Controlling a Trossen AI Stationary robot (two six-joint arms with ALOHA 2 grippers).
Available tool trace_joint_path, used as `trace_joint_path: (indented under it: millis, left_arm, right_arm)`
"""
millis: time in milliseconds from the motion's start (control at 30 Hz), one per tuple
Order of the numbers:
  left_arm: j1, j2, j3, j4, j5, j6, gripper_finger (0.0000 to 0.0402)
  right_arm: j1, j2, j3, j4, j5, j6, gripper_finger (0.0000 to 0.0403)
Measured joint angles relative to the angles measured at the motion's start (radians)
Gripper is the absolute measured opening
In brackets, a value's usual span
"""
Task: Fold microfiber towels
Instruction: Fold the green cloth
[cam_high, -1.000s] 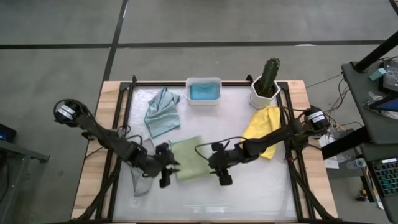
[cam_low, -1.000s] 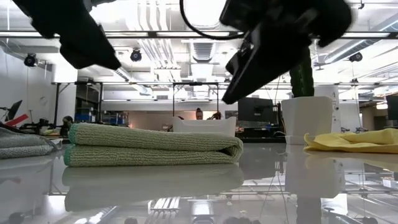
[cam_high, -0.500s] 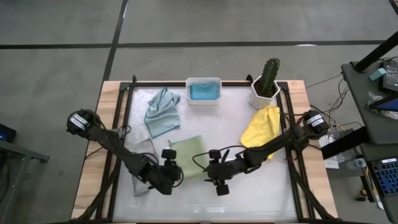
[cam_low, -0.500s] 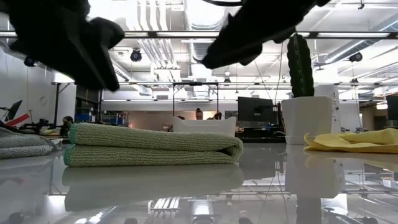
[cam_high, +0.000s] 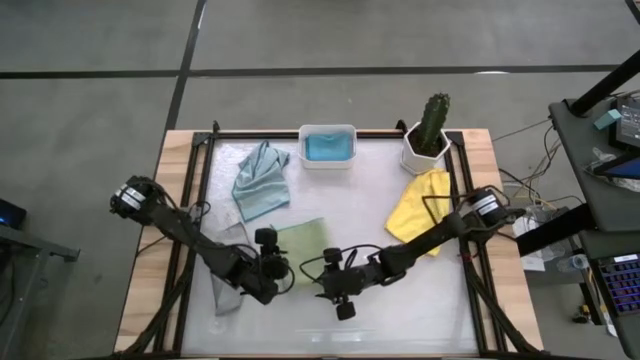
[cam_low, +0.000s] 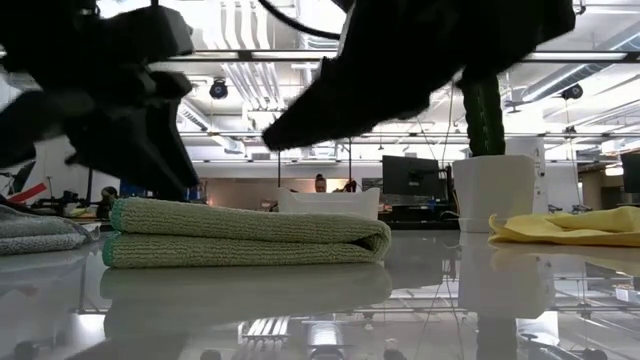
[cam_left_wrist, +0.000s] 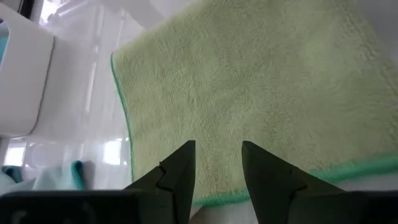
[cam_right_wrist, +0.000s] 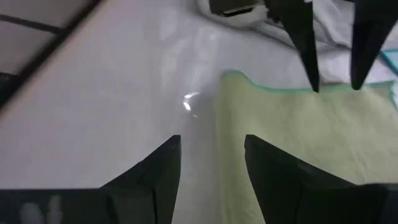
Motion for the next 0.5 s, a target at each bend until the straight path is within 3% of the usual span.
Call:
trace_joint_path:
  millis: [300,500]
  left_arm:
    - [0.051,-0.002,-0.101,0.172,-0.015,0.0,0.0116]
    - [0.059,-0.002,-0.144,0.257,-0.014,-0.001,0.0116]
  right_arm:
    - [-0.006,0.114,0.051,-0.015,0.062,-0.041,0.0169]
    - [-0.014,0.193,0.173,-0.185,0.134,-0.046,0.0169]
